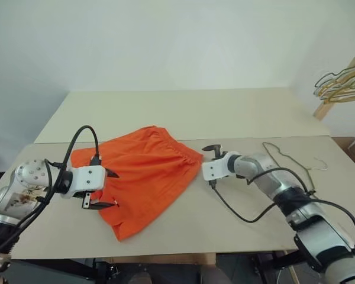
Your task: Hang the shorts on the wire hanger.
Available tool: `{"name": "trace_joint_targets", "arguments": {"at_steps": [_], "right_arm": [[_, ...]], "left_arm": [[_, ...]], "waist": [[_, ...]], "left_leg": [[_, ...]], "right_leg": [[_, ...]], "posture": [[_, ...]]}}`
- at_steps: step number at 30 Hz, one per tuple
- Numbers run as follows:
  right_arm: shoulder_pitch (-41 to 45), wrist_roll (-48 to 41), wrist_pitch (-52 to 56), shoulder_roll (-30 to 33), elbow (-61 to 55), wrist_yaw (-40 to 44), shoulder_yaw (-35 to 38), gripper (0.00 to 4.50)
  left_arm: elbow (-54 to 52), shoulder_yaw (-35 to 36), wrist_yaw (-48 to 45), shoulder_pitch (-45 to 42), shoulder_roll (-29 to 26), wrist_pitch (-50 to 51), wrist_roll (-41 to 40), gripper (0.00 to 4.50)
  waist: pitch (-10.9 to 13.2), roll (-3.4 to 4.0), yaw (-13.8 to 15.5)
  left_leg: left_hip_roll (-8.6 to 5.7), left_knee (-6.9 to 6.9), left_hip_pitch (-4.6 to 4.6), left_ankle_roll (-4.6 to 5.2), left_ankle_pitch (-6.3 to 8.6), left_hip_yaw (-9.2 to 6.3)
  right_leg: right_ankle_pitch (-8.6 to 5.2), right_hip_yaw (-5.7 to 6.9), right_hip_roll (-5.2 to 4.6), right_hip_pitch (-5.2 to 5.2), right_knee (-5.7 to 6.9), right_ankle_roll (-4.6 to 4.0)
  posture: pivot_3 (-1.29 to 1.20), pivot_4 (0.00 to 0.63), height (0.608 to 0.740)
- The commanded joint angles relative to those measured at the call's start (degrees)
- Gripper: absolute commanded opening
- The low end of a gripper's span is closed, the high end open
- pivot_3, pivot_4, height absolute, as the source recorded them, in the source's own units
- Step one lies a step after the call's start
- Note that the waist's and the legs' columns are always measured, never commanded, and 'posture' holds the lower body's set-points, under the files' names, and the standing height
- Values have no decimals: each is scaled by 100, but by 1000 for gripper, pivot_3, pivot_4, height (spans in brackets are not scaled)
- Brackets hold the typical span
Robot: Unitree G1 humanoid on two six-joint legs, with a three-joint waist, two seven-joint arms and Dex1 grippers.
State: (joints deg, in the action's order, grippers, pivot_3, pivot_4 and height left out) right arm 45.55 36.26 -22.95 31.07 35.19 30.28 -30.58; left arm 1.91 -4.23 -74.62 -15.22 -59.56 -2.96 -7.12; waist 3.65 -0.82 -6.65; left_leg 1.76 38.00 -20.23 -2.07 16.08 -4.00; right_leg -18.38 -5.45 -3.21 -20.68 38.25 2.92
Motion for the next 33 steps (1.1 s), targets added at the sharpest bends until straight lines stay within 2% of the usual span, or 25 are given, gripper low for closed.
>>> {"name": "trace_joint_targets", "arguments": {"at_steps": [1, 6, 9, 19, 20, 26, 33], "right_arm": [[379, 262, -392, -352, 847, -452, -220, 4500], [780, 394, -690, -862, 1816, -1018, -346, 4500], [829, 359, -883, -1016, 2013, -1068, -361, 3927], [745, 316, -1117, -1018, 2077, -975, -354, 228], [741, 315, -1104, -991, 2068, -967, -349, 31], [604, 310, -743, -559, 1624, -901, -180, 31], [-1085, 76, 939, 473, -1298, 14, 668, 31]], "left_arm": [[-229, 287, 131, 53, -32, 92, -133, 4477], [-281, 401, 176, 182, -45, 130, -149, 4477], [-270, 456, 168, 221, -66, 113, -154, 4500], [-392, 490, 136, 297, -69, 145, -153, 4500], [-422, 472, 126, 302, -55, 163, -165, 4500], [-525, 269, 7, 240, 61, 187, -211, 4500], [-479, -69, -129, -53, 375, 198, -185, 4500]], "waist": [[-5, -8, -54], [-15, -19, -167], [-17, -24, -190], [-16, -22, -178], [-16, -22, -176], [-10, -14, -152], [-1, -1, 8]], "left_leg": [[0, 0, 4, -1, -1, -1], [2, -1, 30, -3, -1, -5], [3, -1, 38, -3, -1, -8], [1, -1, 37, -2, -1, -19], [2, -1, 37, -2, -1, -19], [0, -1, 35, -2, -1, -19], [-3, 0, 1, -2, -1, -26]], "right_leg": [[0, 0, 0, 4, 5, 0], [0, -3, 5, 9, 35, -2], [0, -3, 6, 12, 43, -2], [0, -1, 6, 9, 53, -1], [0, -1, 6, 9, 53, -1], [-1, 0, 5, 9, 52, -1], [-1, 10, 2, 1, 29, -1]], "posture": [[30, 24, 740], [46, 22, 740], [49, 24, 740], [45, 30, 740], [45, 30, 740], [2, 47, 740], [-68, 58, 740]]}}
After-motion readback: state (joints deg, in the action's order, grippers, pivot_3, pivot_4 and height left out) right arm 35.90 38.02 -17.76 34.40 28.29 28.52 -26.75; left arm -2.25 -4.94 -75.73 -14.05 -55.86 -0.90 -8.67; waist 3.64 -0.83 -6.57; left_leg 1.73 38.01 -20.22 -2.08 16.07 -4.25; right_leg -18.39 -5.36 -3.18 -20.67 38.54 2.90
